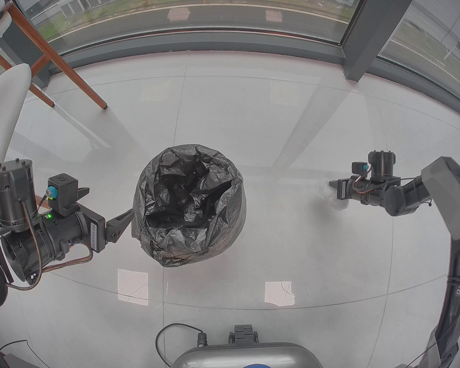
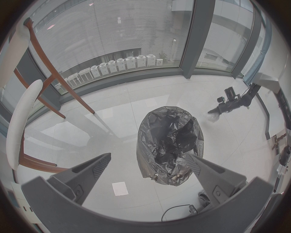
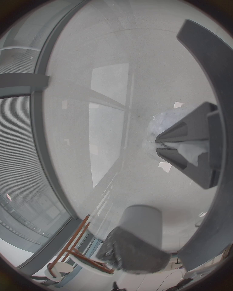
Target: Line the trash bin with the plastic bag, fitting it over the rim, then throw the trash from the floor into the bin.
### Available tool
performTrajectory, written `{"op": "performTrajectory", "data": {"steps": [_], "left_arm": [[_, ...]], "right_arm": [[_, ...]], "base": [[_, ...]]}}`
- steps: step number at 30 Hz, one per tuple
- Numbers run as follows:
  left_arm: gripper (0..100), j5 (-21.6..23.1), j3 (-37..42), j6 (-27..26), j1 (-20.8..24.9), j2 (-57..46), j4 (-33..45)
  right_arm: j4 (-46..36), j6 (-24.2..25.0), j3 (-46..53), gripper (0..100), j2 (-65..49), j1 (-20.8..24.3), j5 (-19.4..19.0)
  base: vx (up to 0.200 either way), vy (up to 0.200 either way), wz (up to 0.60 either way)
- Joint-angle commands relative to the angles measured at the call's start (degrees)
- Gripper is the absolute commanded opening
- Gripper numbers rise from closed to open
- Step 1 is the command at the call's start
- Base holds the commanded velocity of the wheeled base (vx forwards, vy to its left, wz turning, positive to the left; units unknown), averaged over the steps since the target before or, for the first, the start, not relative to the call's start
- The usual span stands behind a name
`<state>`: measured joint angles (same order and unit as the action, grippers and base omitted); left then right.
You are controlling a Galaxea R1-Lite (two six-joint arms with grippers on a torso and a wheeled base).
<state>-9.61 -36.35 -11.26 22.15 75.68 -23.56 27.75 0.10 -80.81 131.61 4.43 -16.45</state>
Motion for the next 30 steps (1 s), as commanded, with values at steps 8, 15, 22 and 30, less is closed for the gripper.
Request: {"op": "performTrajectory", "data": {"steps": [8,15,22,30], "left_arm": [[100,-1.20,-2.58,-0.25,-8.97,-1.94,-0.08],[100,-0.94,-2.50,0.01,-19.95,-5.10,-0.08],[100,-0.59,-2.41,2.56,-26.02,-6.86,0.01],[100,-0.76,-2.50,3.18,-25.93,-6.69,-0.08]], "right_arm": [[-24.14,11.42,4.00,0,-34.31,15.88,-7.37],[-23.97,13.09,3.47,0,-34.31,27.74,-6.67],[-23.79,12.91,-1.45,0,-28.34,35.13,-6.67],[-17.46,13.26,-11.30,100,-19.72,39.26,-5.44]], "base": [[0.000,0.000,0.00],[0.000,0.000,0.00],[0.000,0.000,0.00],[0.000,0.000,0.00]]}}
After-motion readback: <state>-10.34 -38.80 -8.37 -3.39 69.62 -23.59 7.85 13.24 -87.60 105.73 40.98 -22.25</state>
